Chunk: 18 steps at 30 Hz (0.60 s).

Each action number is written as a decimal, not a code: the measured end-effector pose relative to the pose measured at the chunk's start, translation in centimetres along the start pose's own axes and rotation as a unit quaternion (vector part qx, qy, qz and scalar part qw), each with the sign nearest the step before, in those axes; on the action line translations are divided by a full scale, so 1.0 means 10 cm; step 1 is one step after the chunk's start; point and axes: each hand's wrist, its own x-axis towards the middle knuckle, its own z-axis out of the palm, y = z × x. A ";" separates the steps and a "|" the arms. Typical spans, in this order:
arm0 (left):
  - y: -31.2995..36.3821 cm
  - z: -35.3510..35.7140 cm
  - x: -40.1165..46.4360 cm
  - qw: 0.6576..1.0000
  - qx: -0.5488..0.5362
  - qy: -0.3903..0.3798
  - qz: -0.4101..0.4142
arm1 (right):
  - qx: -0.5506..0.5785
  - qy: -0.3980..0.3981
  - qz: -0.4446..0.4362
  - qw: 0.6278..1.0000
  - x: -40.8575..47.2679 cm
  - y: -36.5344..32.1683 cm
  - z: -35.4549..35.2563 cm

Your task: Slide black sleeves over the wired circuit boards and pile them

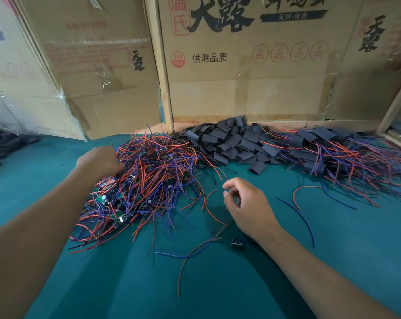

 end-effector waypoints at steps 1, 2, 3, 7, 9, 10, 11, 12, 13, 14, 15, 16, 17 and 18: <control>0.03 0.00 -0.04 1.000 0.011 0.006 -0.005 | 0.000 -0.003 0.000 1.000 0.00 0.00 0.00; 0.06 0.01 -0.07 1.000 0.020 0.010 -0.009 | 0.001 -0.006 0.000 1.000 0.01 0.00 0.01; 0.09 0.01 -0.10 0.999 0.028 0.015 -0.013 | 0.002 -0.009 0.000 1.000 0.00 0.00 0.01; 0.19 0.03 -0.15 0.999 0.038 0.027 -0.016 | 0.004 -0.013 0.001 1.000 0.01 0.00 0.01; 0.22 0.03 -0.15 0.999 0.021 0.037 -0.013 | 0.006 -0.014 0.001 1.000 0.01 0.00 0.00; 0.21 0.01 -0.14 0.999 0.007 0.048 -0.014 | 0.006 -0.015 0.002 1.000 0.01 0.00 0.00; 0.20 -0.02 -0.13 0.998 -0.009 0.061 -0.016 | 0.006 -0.016 0.004 1.000 0.01 0.00 0.00; 0.19 -0.06 -0.13 0.996 -0.026 0.078 -0.018 | 0.006 -0.017 0.005 1.000 0.01 -0.01 0.00; 0.19 -0.13 -0.13 0.994 -0.045 0.100 -0.019 | 0.007 -0.016 0.005 1.000 0.01 -0.01 0.00; 0.20 -0.22 -0.13 0.990 -0.066 0.126 -0.018 | 0.006 -0.016 0.003 1.000 0.01 -0.01 0.00; 0.22 -0.32 -0.14 0.983 -0.092 0.156 -0.016 | 0.006 -0.016 0.001 1.000 0.01 0.00 0.00; 0.25 -0.43 -0.16 0.974 -0.120 0.192 -0.009 | 0.006 -0.016 -0.001 1.000 0.01 0.00 0.01; 0.30 -0.55 -0.19 0.961 -0.146 0.235 0.004 | 0.008 -0.015 -0.004 1.000 0.01 0.00 0.01; 0.35 -0.68 -0.24 0.945 -0.170 0.279 0.019 | 0.009 -0.015 -0.005 1.000 0.01 0.00 0.01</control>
